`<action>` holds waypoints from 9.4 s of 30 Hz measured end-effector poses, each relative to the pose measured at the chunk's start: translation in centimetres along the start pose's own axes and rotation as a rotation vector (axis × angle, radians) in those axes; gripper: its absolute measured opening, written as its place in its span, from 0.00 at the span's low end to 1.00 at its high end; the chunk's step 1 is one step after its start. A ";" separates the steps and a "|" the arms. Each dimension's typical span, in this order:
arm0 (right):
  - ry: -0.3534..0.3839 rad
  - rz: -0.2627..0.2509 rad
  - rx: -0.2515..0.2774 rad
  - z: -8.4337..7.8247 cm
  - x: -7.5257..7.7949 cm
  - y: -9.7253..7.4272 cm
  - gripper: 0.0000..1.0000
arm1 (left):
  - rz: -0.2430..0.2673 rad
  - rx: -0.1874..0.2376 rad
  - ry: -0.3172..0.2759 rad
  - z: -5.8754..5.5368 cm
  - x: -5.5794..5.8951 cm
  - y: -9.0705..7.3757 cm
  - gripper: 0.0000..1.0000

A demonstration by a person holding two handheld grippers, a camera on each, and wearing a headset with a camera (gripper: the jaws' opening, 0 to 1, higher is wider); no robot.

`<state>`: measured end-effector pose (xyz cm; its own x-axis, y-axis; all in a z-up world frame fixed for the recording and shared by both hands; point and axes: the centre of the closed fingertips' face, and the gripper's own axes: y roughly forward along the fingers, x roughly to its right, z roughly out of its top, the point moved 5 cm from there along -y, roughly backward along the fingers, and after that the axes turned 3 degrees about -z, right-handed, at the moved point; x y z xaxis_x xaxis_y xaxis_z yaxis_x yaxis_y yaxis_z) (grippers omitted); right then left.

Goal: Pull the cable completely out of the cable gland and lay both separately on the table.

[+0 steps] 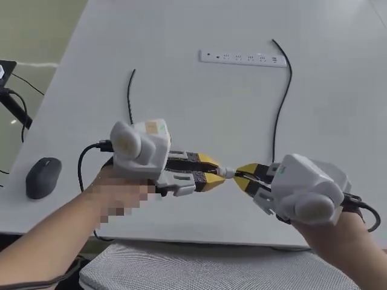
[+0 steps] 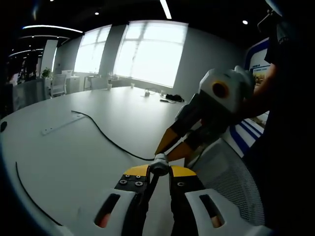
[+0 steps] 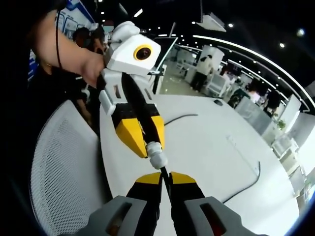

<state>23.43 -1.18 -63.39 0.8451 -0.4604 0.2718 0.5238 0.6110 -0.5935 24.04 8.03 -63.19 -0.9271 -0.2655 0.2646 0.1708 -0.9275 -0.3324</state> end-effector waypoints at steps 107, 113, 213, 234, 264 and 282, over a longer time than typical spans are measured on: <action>-0.152 -0.110 -0.066 0.1 -0.2 -0.2 0.00 | 0.019 -0.007 -0.014 0.1 0.0 0.1 0.15; -0.069 -0.112 -0.067 -0.4 0.1 -0.3 0.00 | 0.024 -0.012 -0.007 0.1 0.1 0.2 0.15; -0.166 -0.093 -0.093 0.9 -0.6 0.4 0.01 | 0.064 0.003 0.001 0.0 -0.4 -0.1 0.15; -0.065 -0.077 -0.071 0.3 -0.5 0.6 0.00 | 0.071 -0.013 0.007 -0.3 -0.2 0.1 0.15; 0.566 -0.194 -0.139 -6.7 2.7 0.9 0.00 | 0.103 0.004 0.000 0.1 -0.9 -0.3 0.15; 0.690 -0.176 -0.190 -8.4 1.6 1.6 0.00 | 0.104 -0.025 0.028 -0.2 -1.0 0.2 0.15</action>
<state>24.74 -6.39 -70.23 0.4580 -0.8799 -0.1264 0.5649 0.3978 -0.7229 24.89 8.21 -63.72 -0.9139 -0.3524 0.2017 0.2589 -0.8884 -0.3791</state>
